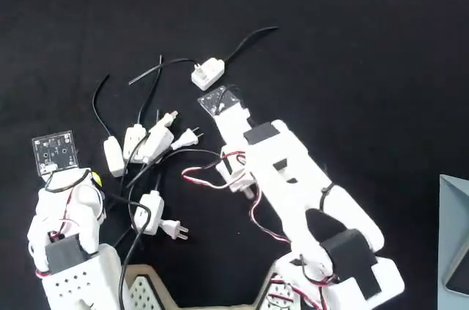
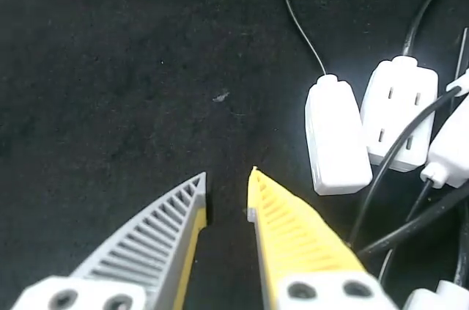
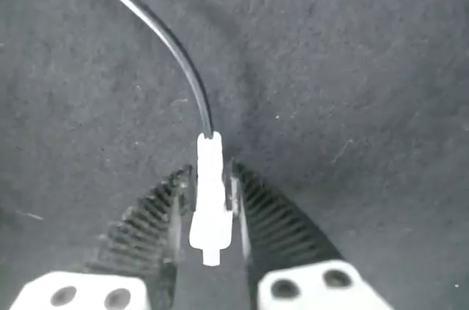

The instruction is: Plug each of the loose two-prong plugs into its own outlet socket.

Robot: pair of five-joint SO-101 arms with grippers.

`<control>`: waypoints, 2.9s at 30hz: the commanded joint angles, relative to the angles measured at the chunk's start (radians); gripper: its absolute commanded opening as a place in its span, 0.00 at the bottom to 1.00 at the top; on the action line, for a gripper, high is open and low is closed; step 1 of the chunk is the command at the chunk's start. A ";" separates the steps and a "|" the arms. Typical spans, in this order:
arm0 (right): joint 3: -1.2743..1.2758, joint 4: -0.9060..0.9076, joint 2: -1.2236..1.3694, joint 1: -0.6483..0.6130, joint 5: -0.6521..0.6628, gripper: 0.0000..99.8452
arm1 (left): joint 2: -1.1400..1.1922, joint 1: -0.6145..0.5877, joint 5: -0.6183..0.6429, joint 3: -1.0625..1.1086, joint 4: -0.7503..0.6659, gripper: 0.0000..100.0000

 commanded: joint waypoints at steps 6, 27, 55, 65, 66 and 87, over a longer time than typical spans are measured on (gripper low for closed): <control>-0.013 -0.025 -0.002 0.021 0.005 0.01 | -0.006 -0.002 0.002 -0.028 -0.006 0.11; -0.176 0.084 0.142 0.017 -0.094 0.09 | -0.006 -0.002 0.002 -0.027 -0.003 0.11; -0.130 0.175 0.151 0.017 -0.123 0.13 | -0.006 -0.002 0.000 -0.025 -0.002 0.11; -0.099 0.175 0.151 0.017 -0.120 0.05 | -0.006 -0.002 0.000 -0.025 -0.002 0.11; -0.101 0.175 0.150 0.017 -0.120 0.02 | -0.006 -0.002 0.000 -0.025 -0.002 0.11; -0.176 0.310 -0.621 -0.043 -0.199 0.01 | -0.006 -0.001 0.008 -0.077 -0.060 0.11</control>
